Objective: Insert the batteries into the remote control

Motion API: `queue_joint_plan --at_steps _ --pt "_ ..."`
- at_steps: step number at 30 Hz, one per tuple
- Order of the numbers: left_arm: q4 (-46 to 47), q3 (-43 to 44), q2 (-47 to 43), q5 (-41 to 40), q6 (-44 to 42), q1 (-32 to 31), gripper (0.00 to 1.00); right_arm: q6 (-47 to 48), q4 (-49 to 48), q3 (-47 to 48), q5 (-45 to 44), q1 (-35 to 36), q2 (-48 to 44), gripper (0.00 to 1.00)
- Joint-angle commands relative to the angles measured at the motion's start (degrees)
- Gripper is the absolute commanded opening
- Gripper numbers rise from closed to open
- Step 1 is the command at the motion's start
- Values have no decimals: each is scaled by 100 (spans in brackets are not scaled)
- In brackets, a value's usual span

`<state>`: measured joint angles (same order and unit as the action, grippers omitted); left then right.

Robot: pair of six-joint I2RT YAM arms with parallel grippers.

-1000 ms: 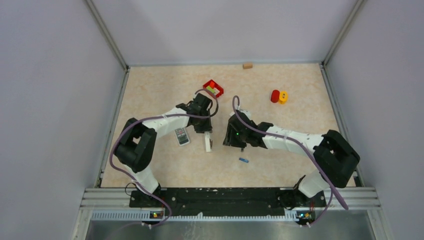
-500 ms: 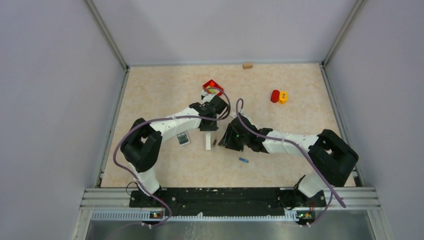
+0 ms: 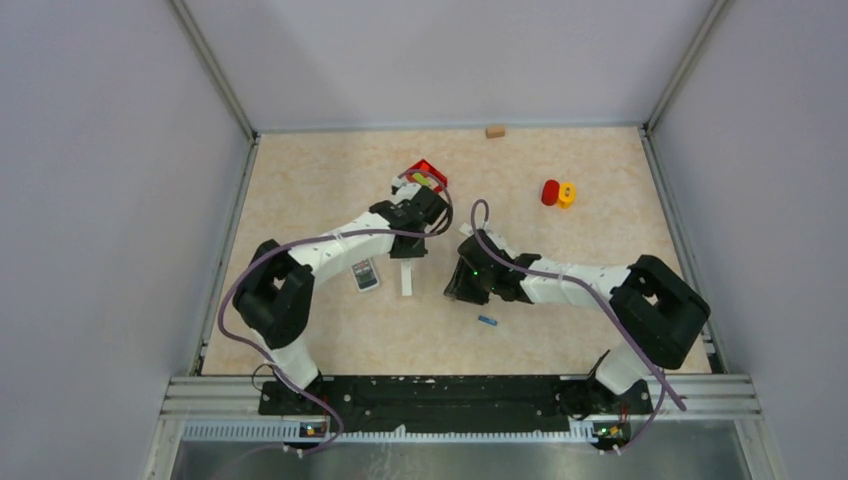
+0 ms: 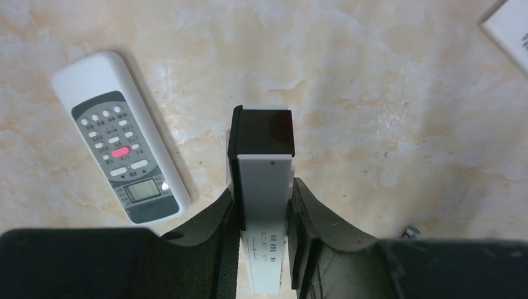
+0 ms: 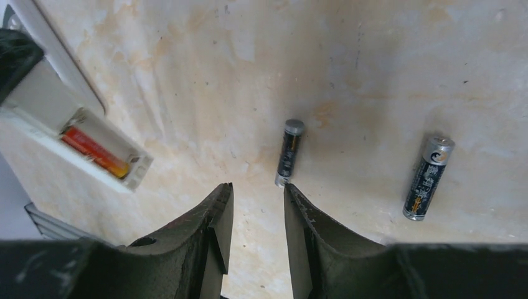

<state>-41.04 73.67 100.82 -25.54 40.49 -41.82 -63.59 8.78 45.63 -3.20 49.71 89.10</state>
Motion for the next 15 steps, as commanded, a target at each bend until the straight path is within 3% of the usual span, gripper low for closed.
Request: queue_joint_plan --at_steps 1,8,15 --pt "370 -153 -989 389 -150 455 0 193 804 622 -519 -24 206 38" --pt "771 -587 -2026 1117 -331 1194 0 -18 1657 1089 -945 27 440 38" --pt "1097 -1011 -2522 1447 -341 1743 0 -144 2191 1328 -1250 142 541 38"
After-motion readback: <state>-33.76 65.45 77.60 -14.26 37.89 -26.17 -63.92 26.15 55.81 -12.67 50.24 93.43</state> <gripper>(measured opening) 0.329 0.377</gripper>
